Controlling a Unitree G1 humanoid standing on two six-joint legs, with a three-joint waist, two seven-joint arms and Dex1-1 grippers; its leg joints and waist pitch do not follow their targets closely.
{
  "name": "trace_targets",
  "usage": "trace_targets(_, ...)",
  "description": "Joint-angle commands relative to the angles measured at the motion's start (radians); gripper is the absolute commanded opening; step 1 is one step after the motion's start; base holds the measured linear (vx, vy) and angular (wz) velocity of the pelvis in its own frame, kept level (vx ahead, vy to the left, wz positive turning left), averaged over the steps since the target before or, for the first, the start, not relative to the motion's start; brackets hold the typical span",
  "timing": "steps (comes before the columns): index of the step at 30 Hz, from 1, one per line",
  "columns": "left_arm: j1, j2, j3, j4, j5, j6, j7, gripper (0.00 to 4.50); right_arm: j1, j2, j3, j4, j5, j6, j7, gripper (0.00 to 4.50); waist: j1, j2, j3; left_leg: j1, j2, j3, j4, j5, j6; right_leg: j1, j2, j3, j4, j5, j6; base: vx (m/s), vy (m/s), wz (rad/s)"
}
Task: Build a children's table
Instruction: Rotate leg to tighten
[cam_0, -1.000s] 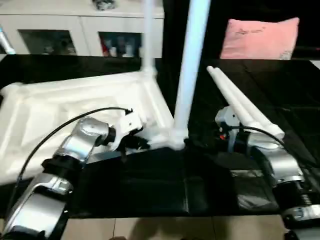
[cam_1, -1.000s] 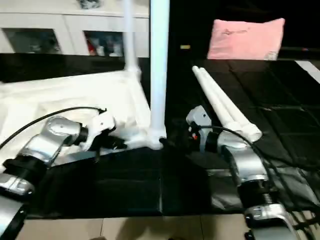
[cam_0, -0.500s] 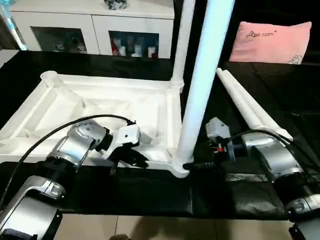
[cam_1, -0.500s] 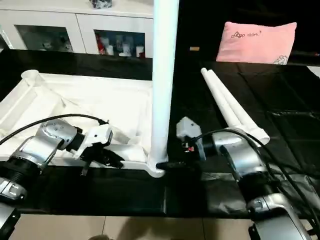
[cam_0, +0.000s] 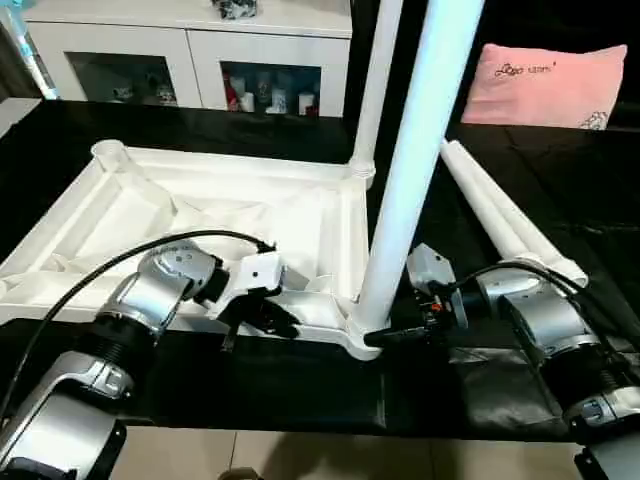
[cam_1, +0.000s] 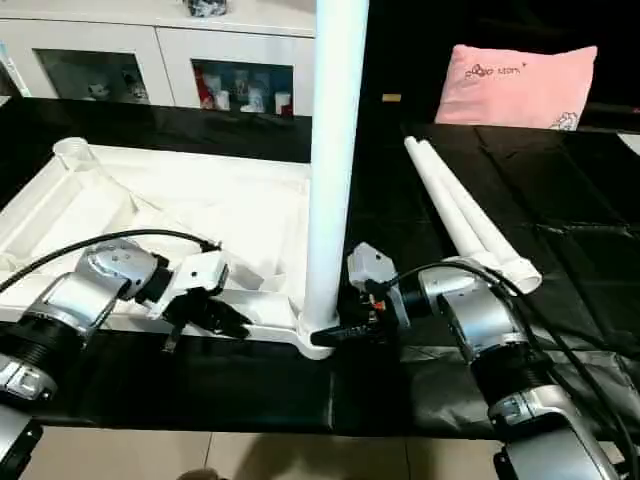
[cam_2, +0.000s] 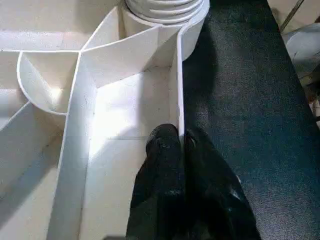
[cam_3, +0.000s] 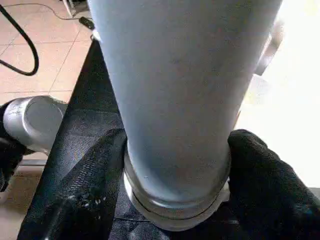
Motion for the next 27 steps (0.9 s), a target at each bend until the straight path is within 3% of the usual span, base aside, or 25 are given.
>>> trace_targets(1,-0.005,-0.017,-0.035,-0.011,0.011,-0.024,-0.029,0.00,0.001,-0.003,0.008,0.003,-0.001,-0.010,0.019,2.77,-0.005,-0.001,-0.072,-0.003,0.032,0.000,-0.061,-0.082,0.073,0.069,-0.067,0.071,-0.058,-0.214,-0.148,0.000,0.000,0.00)
trace_targets(6,-0.006,-0.018,-0.035,-0.004,0.015,-0.021,-0.019,0.00,0.008,-0.002,0.008,-0.001,0.002,-0.001,0.024,2.72,-0.003,-0.001,-0.072,-0.002,0.033,0.000,-0.061,-0.088,0.071,0.069,-0.067,0.070,-0.059,-0.215,-0.151,0.000,0.000,0.00)
trace_targets(10,-0.006,-0.037,-0.015,0.011,0.017,0.032,0.044,0.00,0.037,0.017,-0.016,-0.022,0.029,0.051,-0.019,2.72,-0.001,0.001,-0.071,-0.002,0.032,0.001,-0.061,-0.094,0.069,0.069,-0.066,0.071,-0.061,-0.219,-0.149,0.000,0.000,0.00)
trace_targets(13,-0.008,-0.048,-0.004,0.012,0.011,0.061,0.065,0.00,0.045,0.026,-0.027,-0.026,0.032,0.071,-0.052,2.72,0.004,-0.001,-0.067,0.001,0.031,0.001,-0.063,-0.111,0.061,0.068,-0.068,0.069,-0.069,-0.276,-0.133,0.000,0.000,0.00)
trace_targets(16,-0.027,-0.100,0.036,0.013,0.003,0.196,0.187,0.00,0.045,0.107,-0.077,0.026,-0.014,0.135,-0.324,2.72,-0.004,0.000,-0.057,0.008,0.028,-0.001,-0.069,-0.169,0.031,0.063,-0.069,0.064,-0.088,-0.408,-0.094,0.000,0.000,0.00)
trace_targets(17,-0.035,-0.117,0.044,0.019,0.010,0.228,0.235,0.00,0.039,0.139,-0.095,0.050,-0.026,0.155,-0.413,2.72,-0.020,0.000,-0.050,0.018,0.019,-0.004,-0.069,-0.221,0.001,0.057,-0.069,0.055,-0.107,-0.526,-0.057,0.000,0.000,0.00)
trace_targets(18,-0.047,-0.136,0.055,0.032,0.017,0.262,0.289,0.00,0.034,0.170,-0.112,0.068,-0.029,0.169,-0.483,2.71,-0.024,-0.004,-0.052,0.020,0.016,-0.006,-0.067,-0.232,-0.005,0.061,-0.071,0.050,-0.113,-0.560,-0.037,0.000,0.000,0.00)
trace_targets(20,-0.069,-0.167,0.074,0.057,0.018,0.293,0.359,0.00,0.023,0.211,-0.129,0.090,-0.028,0.200,-0.563,2.70,-0.035,-0.010,-0.058,0.011,0.013,-0.009,-0.066,-0.221,-0.004,0.068,-0.072,0.047,-0.116,-0.571,-0.011,0.000,0.000,0.00)
trace_targets(21,-0.095,-0.201,0.093,0.082,0.018,0.322,0.429,0.00,0.011,0.256,-0.139,0.117,-0.030,0.226,-0.638,2.70,-0.046,-0.005,-0.055,0.015,0.013,-0.008,-0.066,-0.217,0.001,0.058,-0.066,0.049,-0.117,-0.556,-0.019,0.000,0.000,0.00)
trace_targets(23,-0.122,-0.235,0.111,0.106,0.018,0.347,0.496,0.00,-0.003,0.300,-0.146,0.145,-0.034,0.252,-0.711,2.70,-0.054,-0.007,-0.058,0.016,0.011,-0.011,-0.063,-0.234,-0.003,0.060,-0.068,0.042,-0.118,-0.565,-0.020,0.000,0.000,0.00)
trace_targets(25,-0.177,-0.312,0.162,0.150,-0.004,0.394,0.631,0.00,-0.058,0.386,-0.175,0.235,-0.039,0.269,-0.885,2.70,-0.058,-0.004,-0.057,0.021,0.011,-0.009,-0.062,-0.236,0.004,0.053,-0.068,0.043,-0.122,-0.563,-0.022,0.000,0.000,0.00)
trace_targets(27,-0.206,-0.356,0.187,0.174,-0.013,0.405,0.711,0.00,-0.119,0.439,-0.219,0.314,-0.017,0.270,-1.011,2.70,-0.065,-0.003,-0.060,0.018,0.011,-0.011,-0.063,-0.233,0.008,0.057,-0.070,0.042,-0.121,-0.546,-0.029,0.000,0.000,0.00)
